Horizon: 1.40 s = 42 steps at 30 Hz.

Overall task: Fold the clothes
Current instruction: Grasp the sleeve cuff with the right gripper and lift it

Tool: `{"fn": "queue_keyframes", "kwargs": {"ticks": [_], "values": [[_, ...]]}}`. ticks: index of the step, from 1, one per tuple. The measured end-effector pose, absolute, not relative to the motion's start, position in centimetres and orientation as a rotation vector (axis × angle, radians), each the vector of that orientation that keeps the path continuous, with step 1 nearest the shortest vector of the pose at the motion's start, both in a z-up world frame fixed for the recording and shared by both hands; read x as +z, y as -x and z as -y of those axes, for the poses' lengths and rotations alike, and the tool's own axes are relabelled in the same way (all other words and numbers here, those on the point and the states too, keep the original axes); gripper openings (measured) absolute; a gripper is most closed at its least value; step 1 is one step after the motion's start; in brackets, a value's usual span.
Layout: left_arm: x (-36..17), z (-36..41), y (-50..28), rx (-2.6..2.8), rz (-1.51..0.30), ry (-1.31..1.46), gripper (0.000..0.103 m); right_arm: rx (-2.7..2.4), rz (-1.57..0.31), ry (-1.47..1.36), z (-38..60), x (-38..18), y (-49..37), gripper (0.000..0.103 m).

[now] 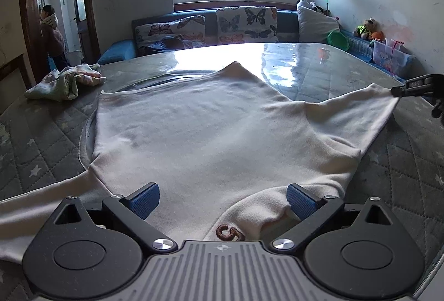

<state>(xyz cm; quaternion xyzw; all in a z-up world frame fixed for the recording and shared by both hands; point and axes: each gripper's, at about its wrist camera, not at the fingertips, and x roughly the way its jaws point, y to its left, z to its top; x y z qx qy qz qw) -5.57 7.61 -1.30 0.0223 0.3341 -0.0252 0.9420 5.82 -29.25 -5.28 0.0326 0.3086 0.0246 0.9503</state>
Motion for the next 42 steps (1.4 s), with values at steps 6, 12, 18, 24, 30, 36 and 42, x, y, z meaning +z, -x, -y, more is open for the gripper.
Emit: {"fn": "queue_keyframes", "kwargs": {"ticks": [6, 12, 18, 24, 30, 36, 42], "values": [[-1.6, -7.6, 5.6, -0.065, -0.693, -0.063, 0.100, -0.004, -0.658, -0.010, 29.7, -6.1, -6.2, 0.005], [-0.3, -7.1, 6.1, -0.098, -0.669, -0.078, 0.099, -0.020, -0.658, -0.026, 30.1, -5.8, -5.6, 0.016], [0.7, -5.8, 5.6, -0.158, -0.641, -0.052, 0.091, 0.098, -0.593, 0.044, 27.2, -3.7, -3.6, 0.058], [0.6, -3.4, 4.7, -0.229, -0.638, -0.055, 0.073, 0.154, -0.612, 0.029, 25.3, -4.0, -4.0, 0.062], [-0.2, -1.3, 4.2, -0.304, -0.647, -0.073, 0.060, 0.087, -0.654, -0.032, 27.3, -5.6, -4.8, 0.062], [-1.1, -0.1, 3.8, -0.342, -0.690, -0.096, 0.060, 0.046, -0.677, -0.086, 29.1, -6.7, -5.3, 0.062], [-1.4, 0.3, 3.6, -0.341, -0.709, -0.102, 0.064, 0.046, -0.671, -0.064, 28.9, -6.7, -5.3, 0.058]]}}
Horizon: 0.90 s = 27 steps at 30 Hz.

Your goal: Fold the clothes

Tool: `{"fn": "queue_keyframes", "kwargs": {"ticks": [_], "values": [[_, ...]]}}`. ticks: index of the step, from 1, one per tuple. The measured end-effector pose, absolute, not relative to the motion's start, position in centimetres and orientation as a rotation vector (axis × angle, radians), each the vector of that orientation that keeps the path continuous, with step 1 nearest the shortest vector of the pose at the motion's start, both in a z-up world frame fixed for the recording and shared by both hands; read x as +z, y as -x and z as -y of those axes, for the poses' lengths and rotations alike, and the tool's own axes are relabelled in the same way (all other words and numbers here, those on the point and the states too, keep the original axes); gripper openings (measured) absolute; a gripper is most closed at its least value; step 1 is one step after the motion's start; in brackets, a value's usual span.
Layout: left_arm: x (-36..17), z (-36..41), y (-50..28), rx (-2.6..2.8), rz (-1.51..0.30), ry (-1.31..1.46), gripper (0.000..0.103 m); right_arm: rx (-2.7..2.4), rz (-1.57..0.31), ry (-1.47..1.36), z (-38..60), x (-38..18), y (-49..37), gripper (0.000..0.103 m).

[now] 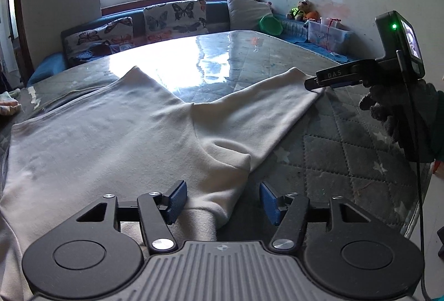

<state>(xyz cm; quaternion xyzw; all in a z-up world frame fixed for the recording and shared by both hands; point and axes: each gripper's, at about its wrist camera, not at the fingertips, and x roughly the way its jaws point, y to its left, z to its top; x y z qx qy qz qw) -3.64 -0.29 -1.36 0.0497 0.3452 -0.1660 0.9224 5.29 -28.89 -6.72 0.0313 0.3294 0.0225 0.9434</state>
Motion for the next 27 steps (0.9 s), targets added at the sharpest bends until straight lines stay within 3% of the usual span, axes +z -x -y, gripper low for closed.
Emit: {"fn": "queue_keyframes", "kwargs": {"ticks": [5, 7, 11, 13, 27], "values": [[-1.3, 0.6, 3.7, -0.338, -0.723, -0.095, 0.079, 0.053, -0.660, -0.064, 28.6, -6.7, -5.4, 0.049], [-1.2, 0.7, 3.7, -0.339, -0.726, -0.093, 0.082, 0.061, -0.658, -0.068, 28.5, -6.7, -5.4, 0.036], [-0.9, 0.7, 3.7, -0.335, -0.721, -0.089, 0.088, 0.078, -0.662, -0.087, 28.7, -6.6, -5.5, 0.025], [-0.7, 0.7, 3.6, -0.331, -0.716, -0.087, 0.090, 0.088, -0.663, -0.108, 28.8, -6.5, -5.5, 0.014], [1.5, -2.4, 3.3, -0.248, -0.663, -0.047, 0.096, 0.249, -0.593, -0.227, 28.7, -1.3, -3.8, 0.009]]}}
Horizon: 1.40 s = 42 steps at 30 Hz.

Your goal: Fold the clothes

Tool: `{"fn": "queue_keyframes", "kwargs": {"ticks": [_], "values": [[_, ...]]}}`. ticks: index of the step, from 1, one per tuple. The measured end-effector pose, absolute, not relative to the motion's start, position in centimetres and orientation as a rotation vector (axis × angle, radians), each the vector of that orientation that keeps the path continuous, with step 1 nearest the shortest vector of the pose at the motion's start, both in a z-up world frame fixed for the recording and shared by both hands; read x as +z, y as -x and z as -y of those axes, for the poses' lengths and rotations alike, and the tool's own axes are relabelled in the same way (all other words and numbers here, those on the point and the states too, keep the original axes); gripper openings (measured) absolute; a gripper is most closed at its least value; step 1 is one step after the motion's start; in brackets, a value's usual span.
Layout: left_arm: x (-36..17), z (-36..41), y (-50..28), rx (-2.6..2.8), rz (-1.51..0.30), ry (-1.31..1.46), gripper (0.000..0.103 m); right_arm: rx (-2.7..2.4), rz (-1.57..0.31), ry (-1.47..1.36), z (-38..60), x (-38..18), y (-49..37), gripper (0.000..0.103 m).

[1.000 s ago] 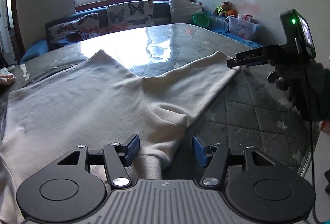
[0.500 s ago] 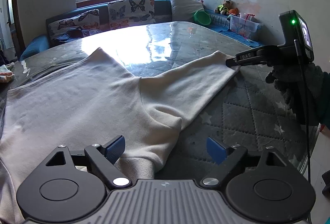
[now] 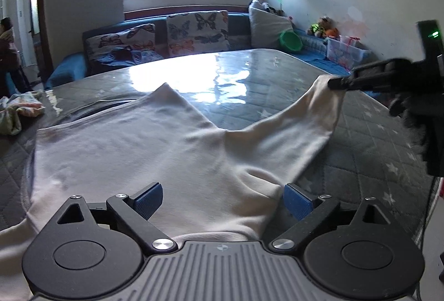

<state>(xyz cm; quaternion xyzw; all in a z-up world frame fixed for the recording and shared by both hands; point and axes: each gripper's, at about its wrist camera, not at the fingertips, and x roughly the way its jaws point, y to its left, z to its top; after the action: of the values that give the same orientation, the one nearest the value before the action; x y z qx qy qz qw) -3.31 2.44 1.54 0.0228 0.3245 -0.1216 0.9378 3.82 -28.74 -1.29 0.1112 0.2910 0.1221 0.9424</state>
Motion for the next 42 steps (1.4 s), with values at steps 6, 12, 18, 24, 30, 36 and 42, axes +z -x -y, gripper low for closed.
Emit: {"fn": "queue_keyframes", "kwargs": {"ticks": [6, 12, 18, 24, 30, 36, 42], "values": [[1.2, -2.4, 3.1, -0.256, -0.658, -0.039, 0.094, 0.370, -0.525, -0.248, 26.6, 3.5, -3.2, 0.009], [0.5, -0.8, 2.7, -0.317, -0.651, -0.056, 0.079, 0.429, -0.442, -0.205, 23.7, 7.8, -3.1, 0.008], [0.4, 1.2, 2.7, -0.428, -0.618, -0.070, 0.079, 0.435, -0.406, -0.173, 22.7, 10.0, -3.4, 0.006], [-0.7, 2.4, 2.0, -0.488, -0.649, -0.075, 0.080, 0.434, -0.404, -0.147, 22.3, 10.7, -3.3, 0.003], [-0.4, 1.3, 2.4, -0.450, -0.645, -0.064, 0.085, 0.386, -0.485, -0.125, 23.0, 8.0, -3.9, 0.008], [0.5, -0.8, 2.6, -0.374, -0.643, -0.018, 0.088, 0.307, -0.633, -0.091, 23.8, 2.1, -5.4, 0.030], [0.4, -1.8, 2.8, -0.331, -0.658, 0.002, 0.090, 0.314, -0.675, 0.053, 21.2, -1.4, -6.6, 0.038]]}}
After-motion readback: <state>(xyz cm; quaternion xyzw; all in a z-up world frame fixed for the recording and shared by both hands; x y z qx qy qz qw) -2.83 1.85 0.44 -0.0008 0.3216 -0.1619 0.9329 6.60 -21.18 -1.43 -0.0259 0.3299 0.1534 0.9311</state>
